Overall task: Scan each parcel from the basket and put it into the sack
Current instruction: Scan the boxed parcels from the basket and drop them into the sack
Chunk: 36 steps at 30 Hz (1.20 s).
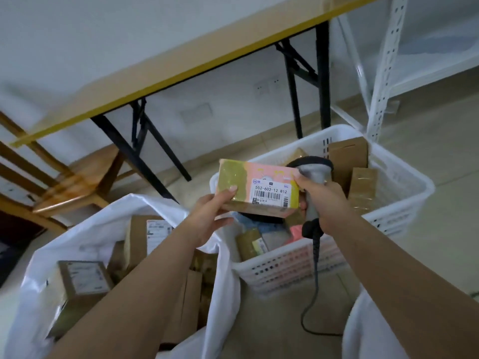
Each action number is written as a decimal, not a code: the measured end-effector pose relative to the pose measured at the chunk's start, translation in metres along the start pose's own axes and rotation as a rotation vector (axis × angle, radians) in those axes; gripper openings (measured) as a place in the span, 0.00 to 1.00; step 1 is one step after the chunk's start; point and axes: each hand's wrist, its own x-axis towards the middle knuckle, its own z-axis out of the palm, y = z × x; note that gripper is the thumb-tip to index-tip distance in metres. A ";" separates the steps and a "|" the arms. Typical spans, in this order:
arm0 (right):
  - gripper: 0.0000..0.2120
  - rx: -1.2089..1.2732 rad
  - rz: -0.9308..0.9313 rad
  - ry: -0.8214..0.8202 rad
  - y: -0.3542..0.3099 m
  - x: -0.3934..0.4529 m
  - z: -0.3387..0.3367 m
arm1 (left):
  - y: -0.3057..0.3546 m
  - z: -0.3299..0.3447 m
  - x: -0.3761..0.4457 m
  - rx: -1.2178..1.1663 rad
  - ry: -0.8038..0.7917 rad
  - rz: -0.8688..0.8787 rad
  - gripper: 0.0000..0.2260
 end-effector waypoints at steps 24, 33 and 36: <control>0.17 -0.654 -0.192 -0.679 -0.015 -0.232 0.200 | -0.037 -0.255 -0.168 -0.411 0.850 0.164 0.51; 0.17 -0.650 -0.219 -0.687 -0.017 -0.247 0.204 | -0.045 -0.276 -0.173 -0.471 0.876 0.199 0.53; 0.17 -0.638 -0.211 -0.689 -0.018 -0.245 0.203 | -0.041 -0.273 -0.176 -0.498 0.899 0.191 0.51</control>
